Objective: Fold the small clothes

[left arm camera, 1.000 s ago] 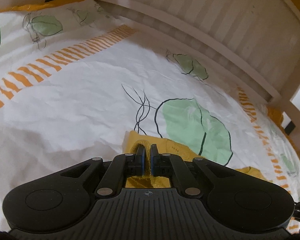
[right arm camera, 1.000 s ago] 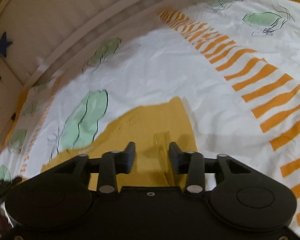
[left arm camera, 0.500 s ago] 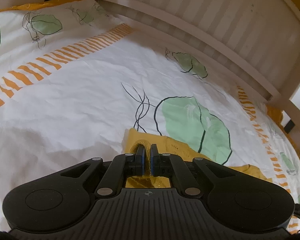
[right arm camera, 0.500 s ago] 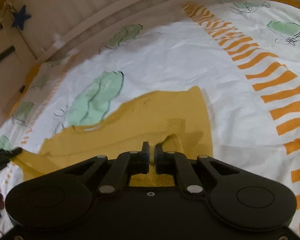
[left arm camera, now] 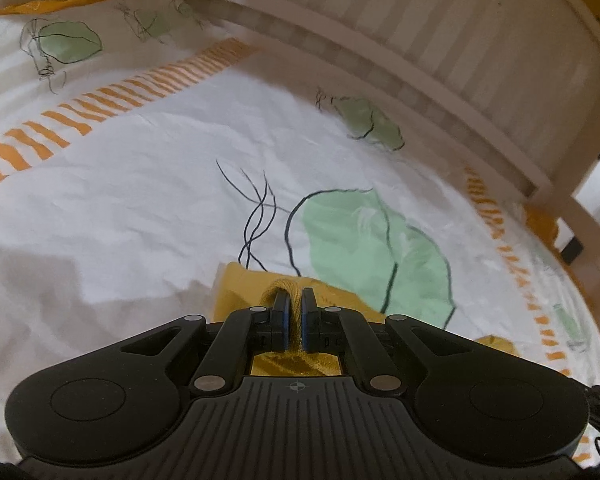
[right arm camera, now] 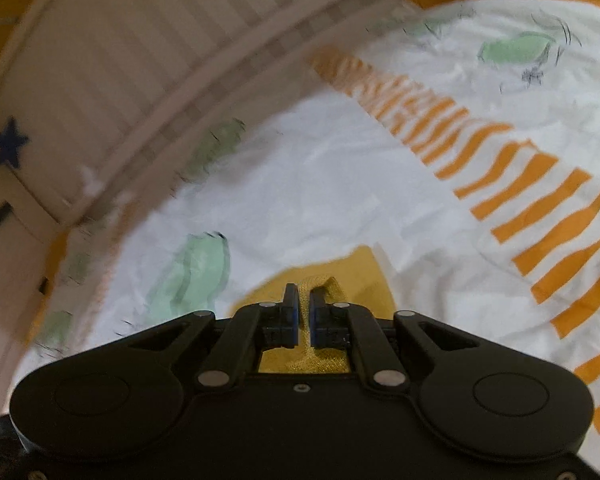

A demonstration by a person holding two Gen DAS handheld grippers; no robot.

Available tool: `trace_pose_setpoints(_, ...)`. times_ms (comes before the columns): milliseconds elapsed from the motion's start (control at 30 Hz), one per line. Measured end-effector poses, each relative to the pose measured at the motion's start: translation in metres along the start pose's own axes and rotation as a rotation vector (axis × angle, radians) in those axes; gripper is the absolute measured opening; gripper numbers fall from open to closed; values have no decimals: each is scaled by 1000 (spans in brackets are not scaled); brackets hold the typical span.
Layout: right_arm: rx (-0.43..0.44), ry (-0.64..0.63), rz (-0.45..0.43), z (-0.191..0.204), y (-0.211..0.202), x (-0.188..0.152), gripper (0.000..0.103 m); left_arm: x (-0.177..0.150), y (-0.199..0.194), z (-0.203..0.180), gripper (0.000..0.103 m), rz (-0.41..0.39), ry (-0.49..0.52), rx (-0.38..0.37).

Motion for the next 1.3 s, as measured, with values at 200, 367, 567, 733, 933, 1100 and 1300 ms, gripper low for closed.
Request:
trace_pose_setpoints(200, -34, -4, 18, -15, 23, -6, 38, 4, 10, 16, 34, 4, -51, -28)
trace_pose_setpoints(367, -71, -113, -69, -5, 6, -6, 81, 5, -8, 15, 58, -79, 34, 51)
trace_pose_setpoints(567, -77, -351, -36, 33, -8, -23, 80, -22, -21, -17, 58, 4, 254, 37)
trace_pose_setpoints(733, -28, -529, 66, 66, -5, -57, 72, -53, -22, -42, 57, 92, 381, -21)
trace_pose_setpoints(933, -6, -600, 175, 79, 5, -82, 62, -77, -11, -56, 57, 178, 457, -48)
trace_pose_setpoints(1100, -54, -682, 199, 81, 12, -93, 62, -79, 0, -57, 58, 177, 469, -24)
trace_pose_setpoints(1300, -75, -750, 227, 89, 12, -102, 63, -74, 12, -57, 58, 172, 474, -21)
Point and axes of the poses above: each gripper's, at about its wrist camera, not at the fingertips, and y roughly the way its jaws point, z to its left, x to its top, the point moved 1 cm from there along y, roughly the way its jaws point, and after that the axes turned 1 degree about x, right-handed, at the moved point
